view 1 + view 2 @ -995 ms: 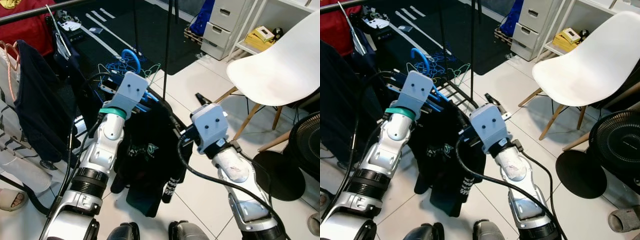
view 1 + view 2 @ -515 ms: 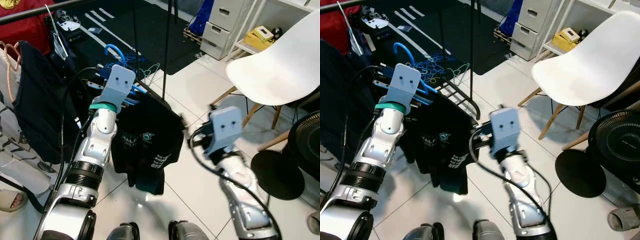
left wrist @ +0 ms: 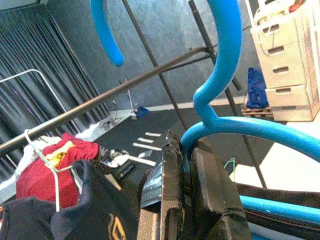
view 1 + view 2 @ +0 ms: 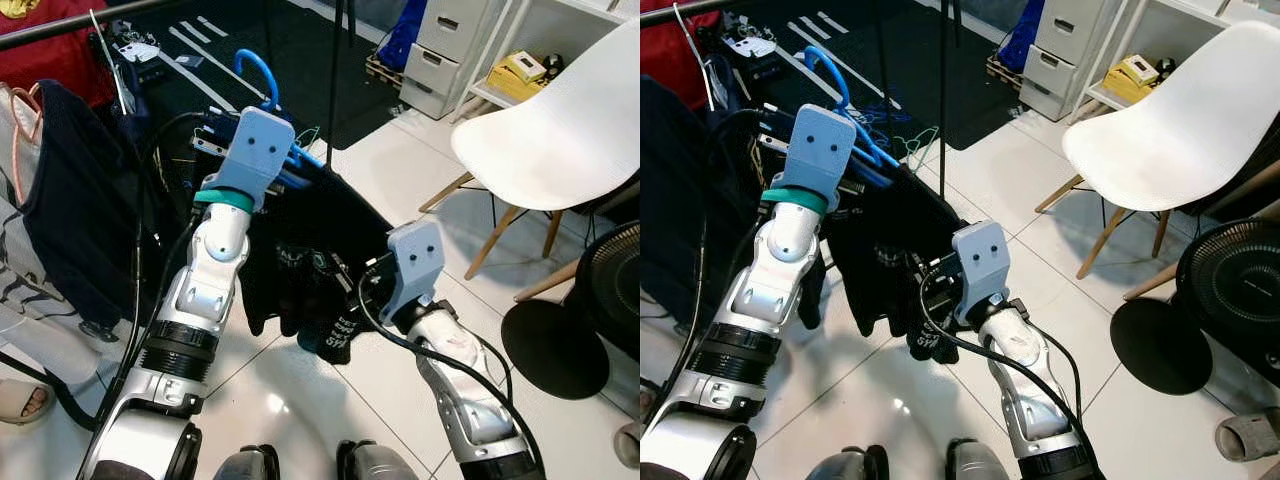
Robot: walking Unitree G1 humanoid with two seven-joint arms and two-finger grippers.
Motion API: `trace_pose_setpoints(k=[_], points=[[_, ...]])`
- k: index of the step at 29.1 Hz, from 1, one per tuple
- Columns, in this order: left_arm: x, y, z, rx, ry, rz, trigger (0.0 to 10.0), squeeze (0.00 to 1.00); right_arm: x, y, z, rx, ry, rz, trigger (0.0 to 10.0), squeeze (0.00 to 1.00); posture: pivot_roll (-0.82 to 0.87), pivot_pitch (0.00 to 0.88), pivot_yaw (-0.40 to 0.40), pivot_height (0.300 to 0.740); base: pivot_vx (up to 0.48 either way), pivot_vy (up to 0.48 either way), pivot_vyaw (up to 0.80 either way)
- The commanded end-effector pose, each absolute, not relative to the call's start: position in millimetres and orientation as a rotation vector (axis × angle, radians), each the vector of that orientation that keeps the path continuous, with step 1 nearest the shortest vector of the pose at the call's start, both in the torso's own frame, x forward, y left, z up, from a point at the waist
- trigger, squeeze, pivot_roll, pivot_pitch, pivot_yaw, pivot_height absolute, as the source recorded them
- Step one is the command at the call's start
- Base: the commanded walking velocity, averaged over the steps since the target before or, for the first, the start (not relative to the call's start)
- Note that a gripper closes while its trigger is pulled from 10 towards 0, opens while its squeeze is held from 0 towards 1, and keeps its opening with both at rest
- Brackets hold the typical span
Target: Hang hanger
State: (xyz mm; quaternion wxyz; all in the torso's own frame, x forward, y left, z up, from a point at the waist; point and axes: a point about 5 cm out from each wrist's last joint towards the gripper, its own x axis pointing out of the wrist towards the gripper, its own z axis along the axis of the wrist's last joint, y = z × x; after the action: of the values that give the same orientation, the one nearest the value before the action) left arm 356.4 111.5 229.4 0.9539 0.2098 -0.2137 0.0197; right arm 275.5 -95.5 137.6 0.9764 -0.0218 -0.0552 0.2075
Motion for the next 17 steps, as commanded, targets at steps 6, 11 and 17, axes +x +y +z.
trace_pose_setpoints(k=[6, 11, 17], points=[[357, 110, 233, 0.424, -0.456, 0.034, 10.0, 0.0, 271, -96, 132, -0.036, -0.11, 0.457, 0.0, 0.0, -0.16, 0.057, 0.061, 0.74, 0.0, 0.0, 0.0], [358, 111, 230, 0.444, -0.442, 0.037, 10.0, 0.0, 269, -92, 135, -0.064, -0.132, 0.498, 0.0, 0.0, -0.16, 0.058, 0.058, 0.74, 0.0, 0.0, 0.0], [369, 113, 215, 0.543, -0.345, 0.066, 10.0, 0.0, 263, -97, 140, -0.111, -0.164, 0.461, 0.0, 0.0, -0.17, 0.061, 0.059, 0.74, 0.0, 0.0, 0.0]])
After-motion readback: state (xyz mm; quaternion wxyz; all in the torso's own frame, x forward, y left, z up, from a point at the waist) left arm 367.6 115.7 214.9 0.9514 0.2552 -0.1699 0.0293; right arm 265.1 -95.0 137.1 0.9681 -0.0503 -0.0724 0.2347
